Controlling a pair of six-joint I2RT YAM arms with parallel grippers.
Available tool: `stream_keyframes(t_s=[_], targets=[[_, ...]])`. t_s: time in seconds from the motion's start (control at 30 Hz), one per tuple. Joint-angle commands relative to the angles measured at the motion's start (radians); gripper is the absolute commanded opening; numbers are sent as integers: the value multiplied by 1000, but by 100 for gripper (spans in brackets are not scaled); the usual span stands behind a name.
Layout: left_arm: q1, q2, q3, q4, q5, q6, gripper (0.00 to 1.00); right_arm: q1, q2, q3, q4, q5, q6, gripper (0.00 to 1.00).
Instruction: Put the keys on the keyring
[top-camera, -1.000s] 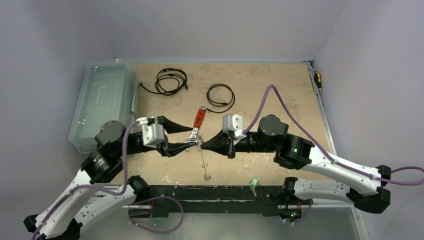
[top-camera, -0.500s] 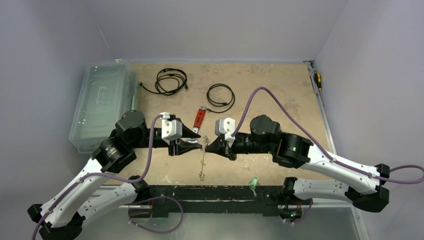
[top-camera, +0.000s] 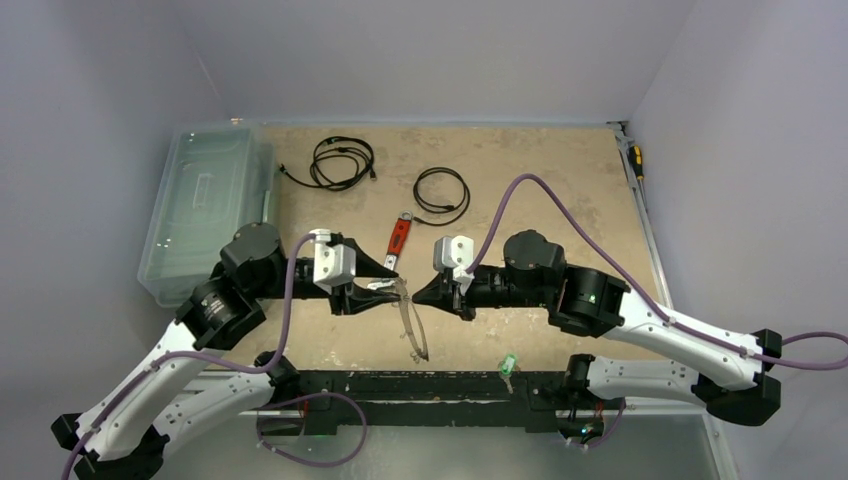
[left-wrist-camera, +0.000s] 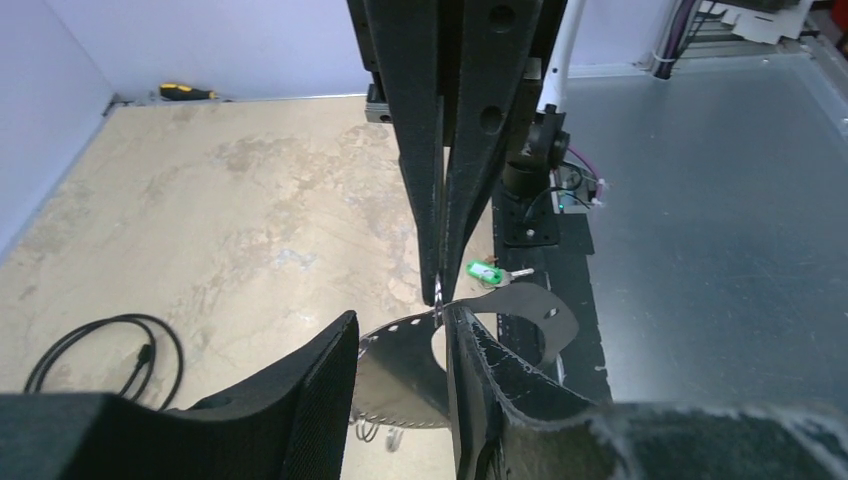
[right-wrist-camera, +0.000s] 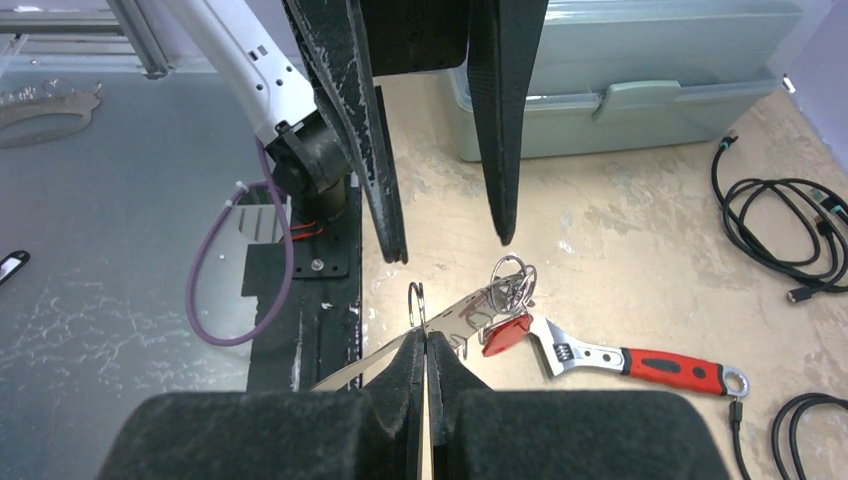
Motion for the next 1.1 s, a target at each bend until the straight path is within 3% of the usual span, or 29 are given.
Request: stream_keyframes(t_s=[0.0, 0.6, 0.7, 0.83, 0.97, 1.07], targets=[[-4, 29, 3, 27, 82, -22, 36, 5, -11, 44, 37, 25, -14, 0], [-5, 74, -64, 132, 116, -65, 19, 5, 23, 71, 18, 17, -37, 0], [-4, 80, -71, 137, 115, -62, 0, 5, 23, 70, 17, 17, -38, 0], [-4, 63, -105, 181, 107, -65, 0, 5, 9, 67, 41, 29, -38, 0], [-5, -9, -210, 427, 115, -191, 0, 5, -59, 23, 136, 39, -18, 35], [-4, -60, -270, 608, 120, -296, 0, 5, -162, -70, 245, 49, 26, 50]])
